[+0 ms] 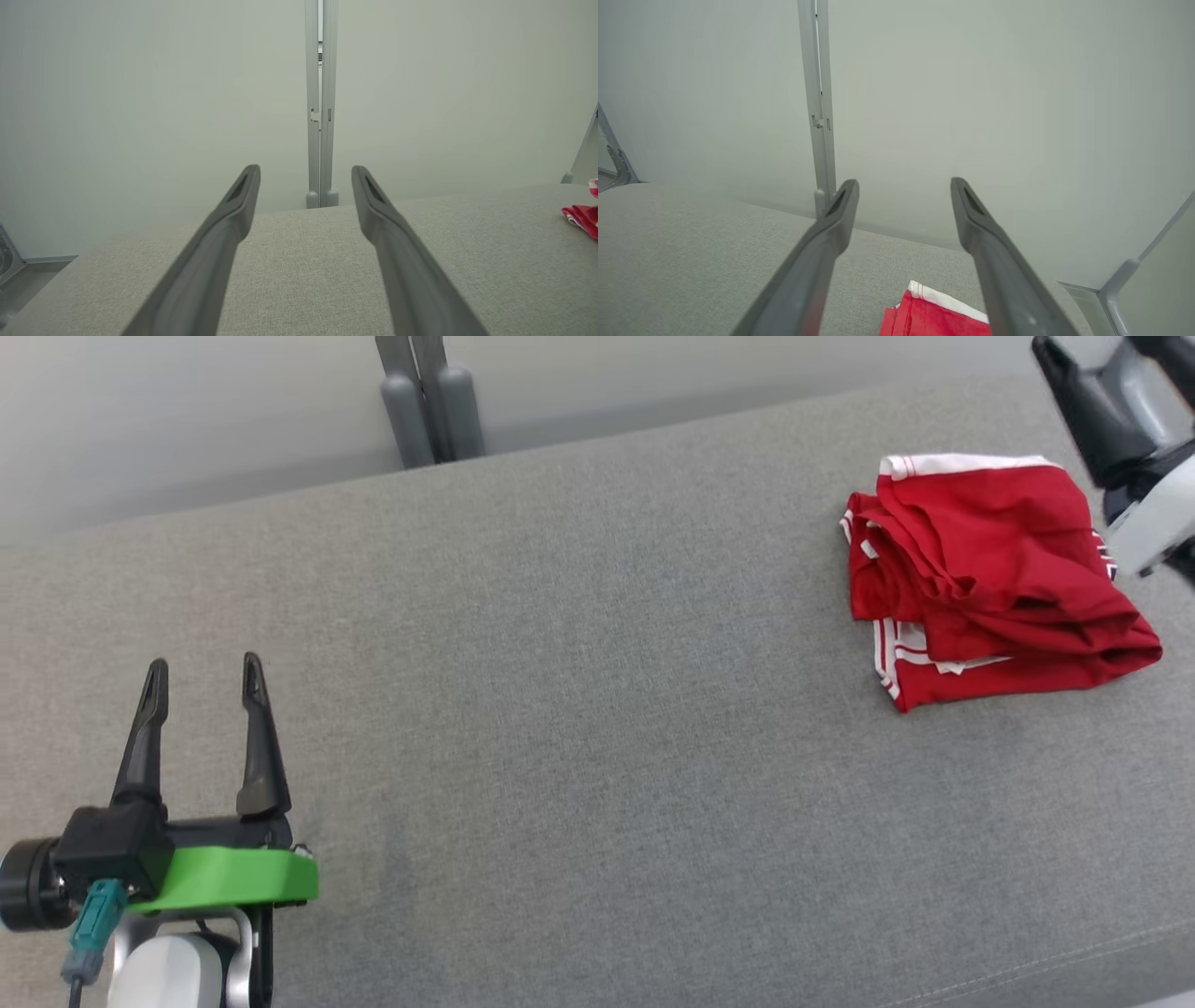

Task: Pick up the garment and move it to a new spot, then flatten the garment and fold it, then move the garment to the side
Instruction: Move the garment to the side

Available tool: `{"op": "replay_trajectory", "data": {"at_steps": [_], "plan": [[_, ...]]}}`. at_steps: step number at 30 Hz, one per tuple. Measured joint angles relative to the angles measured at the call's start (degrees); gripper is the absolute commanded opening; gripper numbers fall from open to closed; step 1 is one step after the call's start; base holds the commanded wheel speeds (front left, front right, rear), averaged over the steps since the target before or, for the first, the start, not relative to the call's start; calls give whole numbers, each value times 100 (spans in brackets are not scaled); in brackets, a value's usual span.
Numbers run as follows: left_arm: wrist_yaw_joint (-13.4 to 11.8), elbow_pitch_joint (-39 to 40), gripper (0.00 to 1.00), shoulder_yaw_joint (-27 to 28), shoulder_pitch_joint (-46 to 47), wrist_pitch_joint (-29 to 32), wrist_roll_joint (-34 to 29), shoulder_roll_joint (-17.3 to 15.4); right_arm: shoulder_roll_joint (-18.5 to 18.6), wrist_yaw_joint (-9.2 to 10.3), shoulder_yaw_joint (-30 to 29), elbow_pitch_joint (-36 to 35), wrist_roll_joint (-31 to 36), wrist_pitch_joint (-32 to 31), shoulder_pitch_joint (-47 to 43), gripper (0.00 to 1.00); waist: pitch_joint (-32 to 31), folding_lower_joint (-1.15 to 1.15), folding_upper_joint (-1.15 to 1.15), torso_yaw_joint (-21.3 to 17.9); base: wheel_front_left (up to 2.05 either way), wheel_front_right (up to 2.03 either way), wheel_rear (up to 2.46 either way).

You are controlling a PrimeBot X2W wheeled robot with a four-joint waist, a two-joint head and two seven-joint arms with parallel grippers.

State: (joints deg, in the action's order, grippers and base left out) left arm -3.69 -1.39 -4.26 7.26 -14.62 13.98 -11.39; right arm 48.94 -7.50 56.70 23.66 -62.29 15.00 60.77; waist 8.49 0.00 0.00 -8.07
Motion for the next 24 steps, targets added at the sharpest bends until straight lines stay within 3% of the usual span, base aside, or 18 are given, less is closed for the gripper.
{"op": "replay_trajectory", "data": {"at_steps": [4, 10, 16, 20, 24], "plan": [[-49, -22, 100, 1, -215, -15, 4, 78, -350, 0, -866, -199, 532, 1, -961, 100, -220, 0, 0, 32, 0, 0, 0], [-120, -422, 100, 76, -357, -33, 53, 205, -1179, 0, -2387, -498, 1626, 4, -2631, 100, -480, 0, 0, 78, 0, 0, 0], [93, -632, 100, 162, -373, -35, 214, 341, -2187, 0, -3812, -937, 2837, 5, -3908, 100, -634, 0, 0, 91, 0, 0, 0], [140, -838, 100, 253, -375, -35, 145, 361, -2804, 1, -4224, -1136, 3278, 4, -4438, 100, -665, 0, 0, 83, 0, 0, 0], [143, -1060, 100, 298, -374, -35, 136, 465, -3164, 1, -4275, -1178, 3523, 4, -4570, 100, -655, 0, 0, 88, 0, 0, 0]]}}
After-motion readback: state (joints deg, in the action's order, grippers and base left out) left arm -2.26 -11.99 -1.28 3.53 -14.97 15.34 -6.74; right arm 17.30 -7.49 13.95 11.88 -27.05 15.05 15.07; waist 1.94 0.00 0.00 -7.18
